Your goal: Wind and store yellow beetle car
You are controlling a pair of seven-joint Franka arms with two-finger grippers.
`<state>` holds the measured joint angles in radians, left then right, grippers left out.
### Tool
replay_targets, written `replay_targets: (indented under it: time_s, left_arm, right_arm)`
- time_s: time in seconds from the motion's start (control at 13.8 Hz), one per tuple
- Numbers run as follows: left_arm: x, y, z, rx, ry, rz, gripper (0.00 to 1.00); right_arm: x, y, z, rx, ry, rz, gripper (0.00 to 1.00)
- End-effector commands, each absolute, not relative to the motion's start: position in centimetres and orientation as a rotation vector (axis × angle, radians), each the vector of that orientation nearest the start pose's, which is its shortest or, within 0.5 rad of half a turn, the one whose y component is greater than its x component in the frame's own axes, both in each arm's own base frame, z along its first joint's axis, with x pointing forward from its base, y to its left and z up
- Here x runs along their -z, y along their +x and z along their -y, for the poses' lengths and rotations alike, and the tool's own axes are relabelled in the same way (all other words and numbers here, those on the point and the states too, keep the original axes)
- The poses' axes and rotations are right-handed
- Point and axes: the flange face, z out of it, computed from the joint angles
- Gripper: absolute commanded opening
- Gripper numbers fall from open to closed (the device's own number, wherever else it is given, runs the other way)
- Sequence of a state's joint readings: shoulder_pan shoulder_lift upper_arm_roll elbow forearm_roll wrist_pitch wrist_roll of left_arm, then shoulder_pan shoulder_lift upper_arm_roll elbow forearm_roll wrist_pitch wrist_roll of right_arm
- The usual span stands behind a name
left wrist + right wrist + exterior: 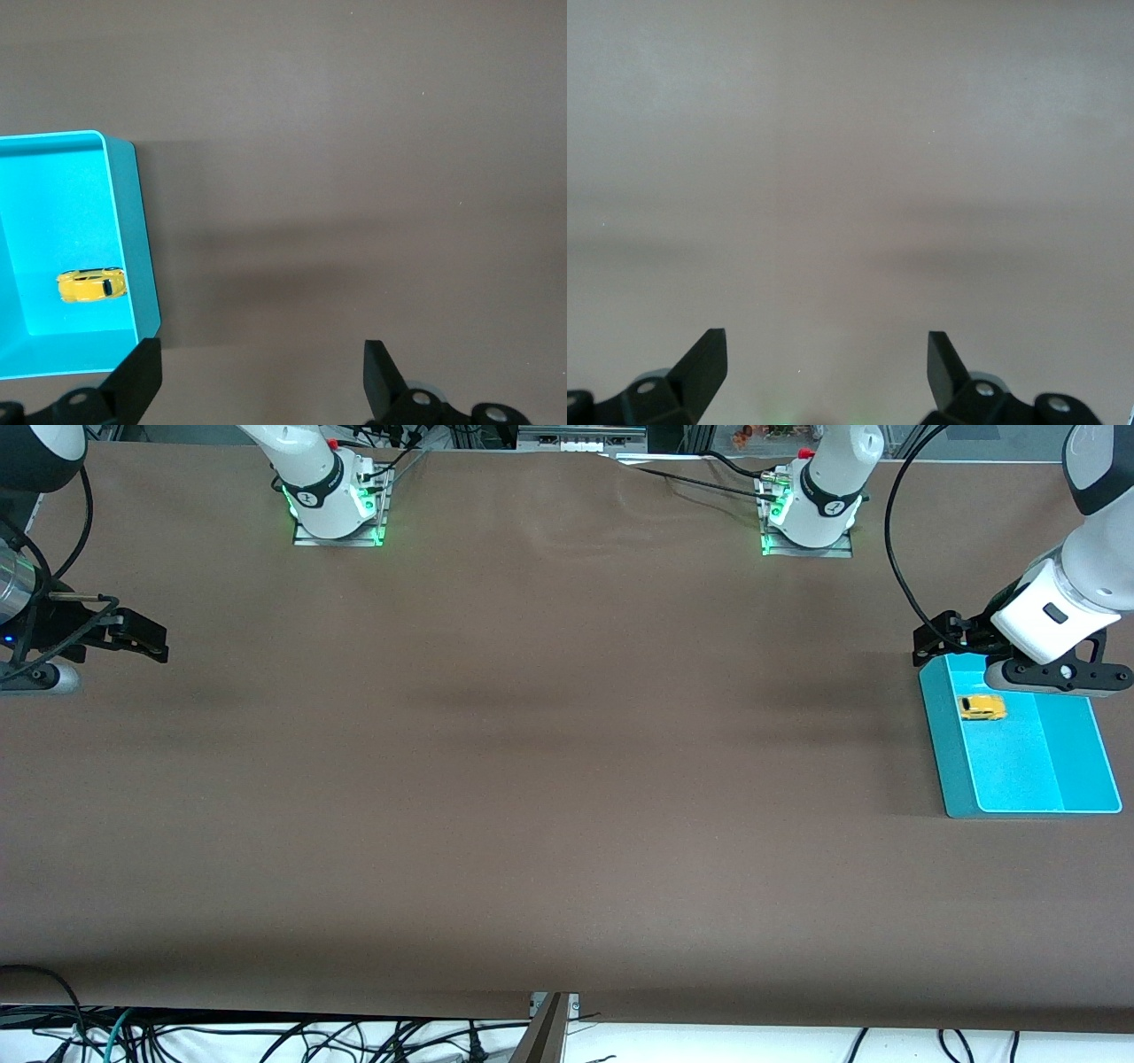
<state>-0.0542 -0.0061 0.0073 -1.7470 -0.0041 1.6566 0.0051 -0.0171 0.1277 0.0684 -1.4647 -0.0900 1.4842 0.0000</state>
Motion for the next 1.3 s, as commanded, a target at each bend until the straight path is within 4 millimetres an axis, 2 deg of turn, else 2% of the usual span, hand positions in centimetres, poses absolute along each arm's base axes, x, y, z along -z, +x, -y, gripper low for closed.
replay_targets:
  time_s: [0.0,0.87,1.23]
  left_arm:
    - [-55.55,55.20,2.41,-0.146,-3.165,-0.090,1.00]
    - [-55.44,55.13,2.41,-0.156,-3.165,-0.087,1.00]
    - [-56.07,54.74,2.23,-0.166,-3.164,-0.083,1.00]
  right_arm:
    - [-59.85,58.65,-1.82,-0.154,-3.210,0.061,1.00]
    - [-59.85,58.65,-1.82,-0.154,-3.210,0.061,1.00]
    - [-59.85,58.65,-1.82,-0.154,-3.210,0.061,1.00]
